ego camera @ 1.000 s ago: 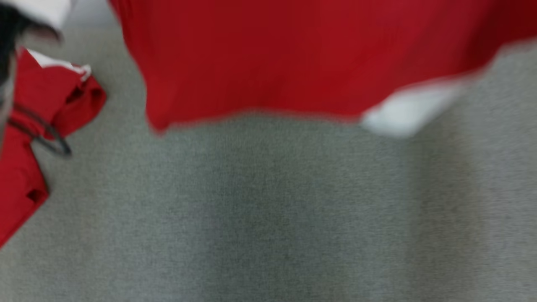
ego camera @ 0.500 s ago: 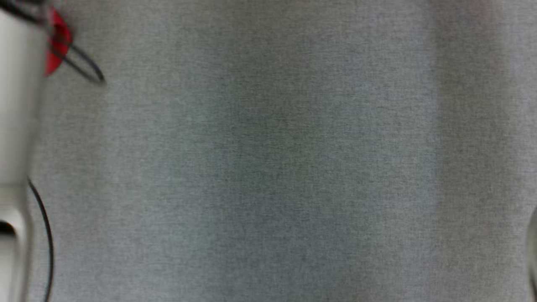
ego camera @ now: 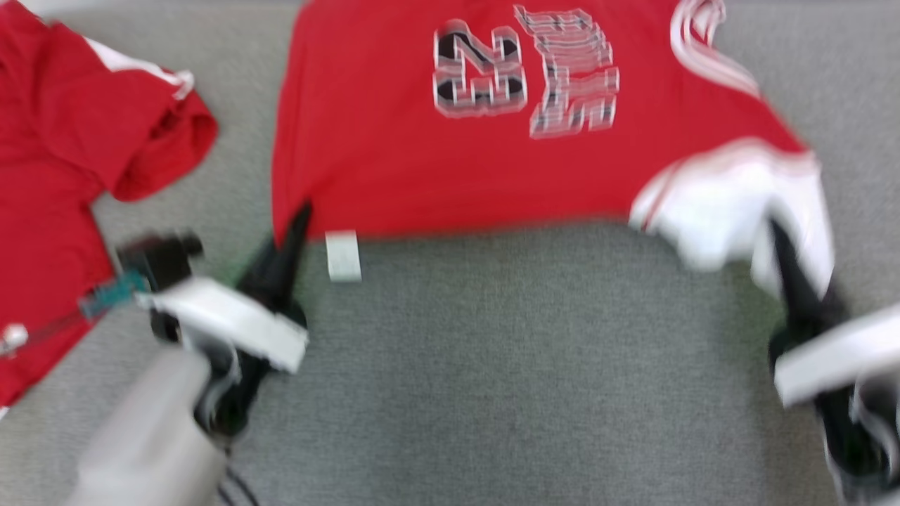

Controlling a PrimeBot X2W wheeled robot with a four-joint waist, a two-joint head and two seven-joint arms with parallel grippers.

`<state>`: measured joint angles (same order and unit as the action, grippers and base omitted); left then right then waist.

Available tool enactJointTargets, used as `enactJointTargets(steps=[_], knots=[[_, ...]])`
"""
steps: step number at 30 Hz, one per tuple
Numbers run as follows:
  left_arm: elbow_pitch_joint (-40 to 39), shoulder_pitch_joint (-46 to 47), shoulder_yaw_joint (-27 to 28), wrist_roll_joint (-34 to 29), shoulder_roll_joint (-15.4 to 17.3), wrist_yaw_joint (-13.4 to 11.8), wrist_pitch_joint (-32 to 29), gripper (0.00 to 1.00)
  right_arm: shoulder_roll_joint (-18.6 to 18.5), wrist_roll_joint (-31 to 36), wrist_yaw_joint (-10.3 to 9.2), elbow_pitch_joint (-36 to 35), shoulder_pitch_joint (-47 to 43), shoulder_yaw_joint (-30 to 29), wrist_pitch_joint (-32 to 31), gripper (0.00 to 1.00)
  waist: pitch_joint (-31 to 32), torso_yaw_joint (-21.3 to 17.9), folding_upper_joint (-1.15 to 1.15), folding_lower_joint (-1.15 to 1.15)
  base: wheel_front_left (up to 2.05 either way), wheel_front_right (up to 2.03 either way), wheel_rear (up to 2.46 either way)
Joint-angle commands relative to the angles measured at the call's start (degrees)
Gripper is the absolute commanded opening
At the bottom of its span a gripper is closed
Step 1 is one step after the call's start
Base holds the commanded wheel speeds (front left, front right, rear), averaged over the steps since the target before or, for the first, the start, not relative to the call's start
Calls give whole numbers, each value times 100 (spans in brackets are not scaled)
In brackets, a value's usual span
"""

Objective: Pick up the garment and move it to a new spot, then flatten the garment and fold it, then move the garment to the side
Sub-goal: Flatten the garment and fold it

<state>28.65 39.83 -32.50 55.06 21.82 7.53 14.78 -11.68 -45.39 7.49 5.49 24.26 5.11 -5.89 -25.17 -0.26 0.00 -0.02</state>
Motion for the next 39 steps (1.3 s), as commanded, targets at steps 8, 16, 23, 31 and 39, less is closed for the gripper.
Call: enactJointTargets(steps=[8,16,23,31,39], knots=[[-502,-1646,-59,268,-55,-91,32,0,-584,-269,-1,-535,-2182,273,-723,0,1075,8,0,2,0,0,0],[-1617,-3323,-489,395,411,-640,-520,0,-858,-366,-1,-871,-3671,309,-1241,0,1570,-162,0,2,0,0,0],[-2855,-4065,-509,761,1101,-1241,-1375,0,-1128,-340,-1,-1558,-4478,-3,-1928,0,1538,-178,0,2,0,0,0],[-3583,-3537,-33,1687,1466,-1836,-2579,0,-1282,-289,-1,-1915,-3636,-254,-3204,0,1206,-114,0,2,0,0,0],[-3987,-2427,-49,2110,1788,-2136,-4051,0,-1432,-185,-1,-2106,-2436,-422,-4660,0,842,100,0,2,0,0,0]])
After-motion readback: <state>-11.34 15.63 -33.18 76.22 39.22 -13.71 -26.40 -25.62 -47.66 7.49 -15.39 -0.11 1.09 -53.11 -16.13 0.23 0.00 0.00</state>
